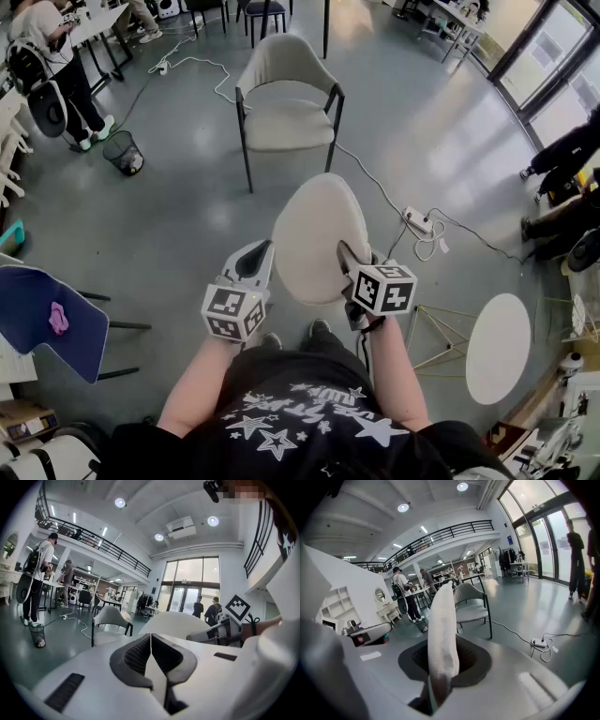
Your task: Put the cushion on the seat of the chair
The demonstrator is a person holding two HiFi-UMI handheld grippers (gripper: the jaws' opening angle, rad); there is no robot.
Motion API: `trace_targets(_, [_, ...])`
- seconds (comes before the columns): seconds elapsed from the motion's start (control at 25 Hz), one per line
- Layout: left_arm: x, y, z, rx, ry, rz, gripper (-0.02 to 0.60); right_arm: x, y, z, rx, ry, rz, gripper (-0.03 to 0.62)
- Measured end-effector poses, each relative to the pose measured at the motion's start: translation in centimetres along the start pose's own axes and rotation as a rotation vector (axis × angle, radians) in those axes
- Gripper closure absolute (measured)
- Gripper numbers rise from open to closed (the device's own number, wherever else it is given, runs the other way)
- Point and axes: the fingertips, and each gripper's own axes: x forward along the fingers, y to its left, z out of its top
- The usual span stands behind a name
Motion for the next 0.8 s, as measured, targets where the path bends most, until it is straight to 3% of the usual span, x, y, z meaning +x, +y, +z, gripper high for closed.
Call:
trace_targets(0.64, [-1.6,0.3,-0.2,0.003,-0.022,-0.012,0.566,-1.0,0.7,-1.0,-0.008,-0.007,-0.012,0.539])
trace_targets(0.8, [-2.5,0.7,-0.1,0.003,-0.035,-0.008,0.566,-1.1,1.7,-0.7,-0.070,-0.006,-0.006,0.539])
